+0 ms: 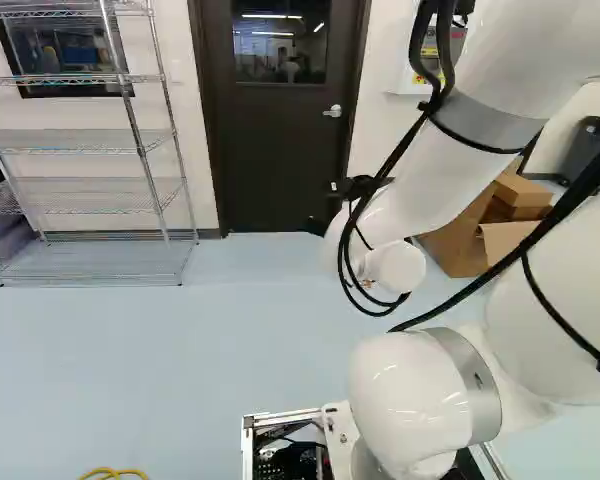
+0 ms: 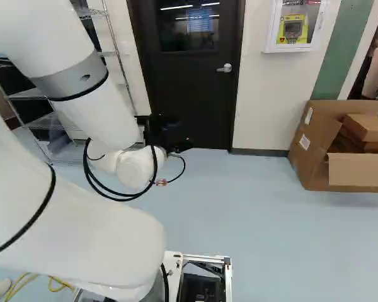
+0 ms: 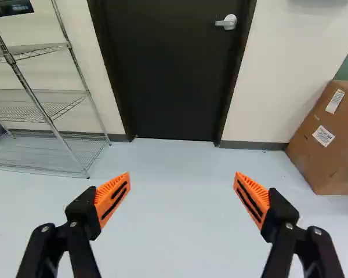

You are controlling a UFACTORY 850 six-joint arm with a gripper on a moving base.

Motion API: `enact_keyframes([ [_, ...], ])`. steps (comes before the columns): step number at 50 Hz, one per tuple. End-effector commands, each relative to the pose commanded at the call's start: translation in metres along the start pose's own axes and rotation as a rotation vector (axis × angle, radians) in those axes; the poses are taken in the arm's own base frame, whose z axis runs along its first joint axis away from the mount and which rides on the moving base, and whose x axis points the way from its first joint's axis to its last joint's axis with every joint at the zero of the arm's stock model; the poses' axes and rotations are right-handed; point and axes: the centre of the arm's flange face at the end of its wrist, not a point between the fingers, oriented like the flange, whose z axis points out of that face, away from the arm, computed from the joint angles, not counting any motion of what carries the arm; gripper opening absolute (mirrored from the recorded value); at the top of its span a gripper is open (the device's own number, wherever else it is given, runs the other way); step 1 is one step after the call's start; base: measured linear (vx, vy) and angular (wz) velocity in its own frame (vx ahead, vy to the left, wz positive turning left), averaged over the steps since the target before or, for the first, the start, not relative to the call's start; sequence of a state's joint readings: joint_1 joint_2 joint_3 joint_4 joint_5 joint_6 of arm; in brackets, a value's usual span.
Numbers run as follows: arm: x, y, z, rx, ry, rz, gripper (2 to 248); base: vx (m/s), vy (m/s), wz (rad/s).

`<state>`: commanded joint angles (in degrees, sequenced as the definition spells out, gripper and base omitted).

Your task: Open the door and move inside

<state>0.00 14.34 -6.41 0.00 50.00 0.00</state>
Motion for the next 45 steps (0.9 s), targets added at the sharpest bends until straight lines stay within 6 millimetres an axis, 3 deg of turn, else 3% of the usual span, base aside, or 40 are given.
enact_keyframes([
  [22,0.0000,0.0000,0.0000,0.000,0.000,0.000,247,0.039,0.000,-0.004],
  [45,0.0000,0.0000,0.0000,0.000,0.000,0.000,247,0.133,0.009,-0.017],
])
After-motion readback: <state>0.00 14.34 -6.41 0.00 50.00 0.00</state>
